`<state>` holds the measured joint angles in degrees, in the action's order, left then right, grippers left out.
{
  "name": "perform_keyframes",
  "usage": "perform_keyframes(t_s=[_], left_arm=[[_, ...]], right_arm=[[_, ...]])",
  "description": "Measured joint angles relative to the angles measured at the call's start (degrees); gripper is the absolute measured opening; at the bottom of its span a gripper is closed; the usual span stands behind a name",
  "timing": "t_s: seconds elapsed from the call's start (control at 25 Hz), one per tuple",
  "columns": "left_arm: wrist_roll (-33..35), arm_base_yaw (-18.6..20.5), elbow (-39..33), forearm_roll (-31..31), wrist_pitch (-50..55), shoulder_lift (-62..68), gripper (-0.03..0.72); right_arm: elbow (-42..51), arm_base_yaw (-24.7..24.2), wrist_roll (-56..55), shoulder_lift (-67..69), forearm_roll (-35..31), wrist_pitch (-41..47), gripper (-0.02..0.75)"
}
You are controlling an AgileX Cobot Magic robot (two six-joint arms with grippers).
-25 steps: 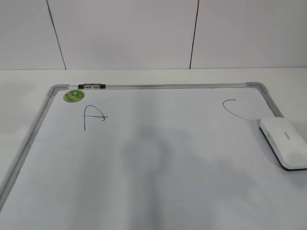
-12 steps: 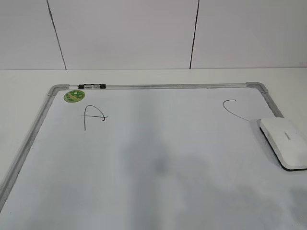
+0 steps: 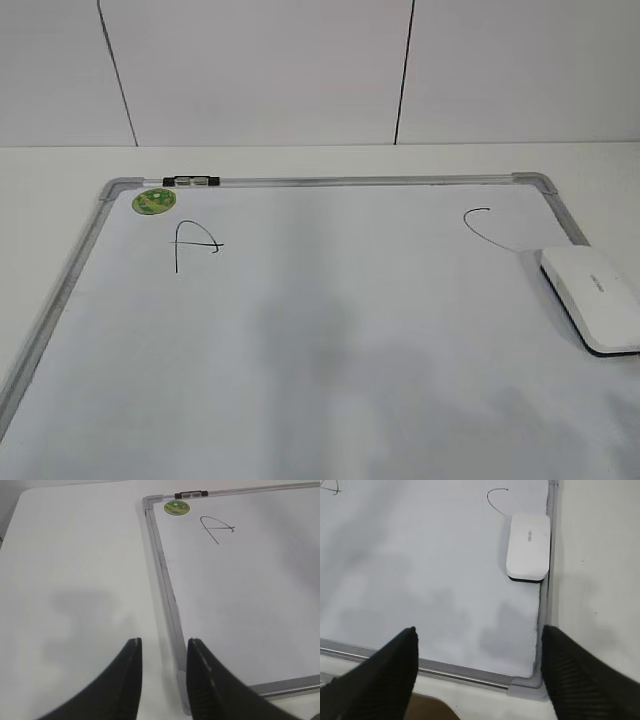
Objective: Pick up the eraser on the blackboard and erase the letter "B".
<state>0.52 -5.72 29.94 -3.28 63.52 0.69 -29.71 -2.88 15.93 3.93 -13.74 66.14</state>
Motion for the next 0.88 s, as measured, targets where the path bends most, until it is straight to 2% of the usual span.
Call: perform_keyframes(t_s=[0.36,0.6,0.88], left_arm=[[0.0,0.0,0.0,0.12,0.0,0.0,0.237],[0.0,0.0,0.0,0.12,0.0,0.0,0.237],[0.0,0.0,0.0,0.12,0.0,0.0,0.237]], right_arm=[[0.89,0.0,-1.26,-3.23,6.6,0.28,0.587],[1.18,0.0,-12.93,-4.68,13.74,0.28,0.588],[1.27,0.0,-14.63,-4.91,14.2,0.09,0.587]])
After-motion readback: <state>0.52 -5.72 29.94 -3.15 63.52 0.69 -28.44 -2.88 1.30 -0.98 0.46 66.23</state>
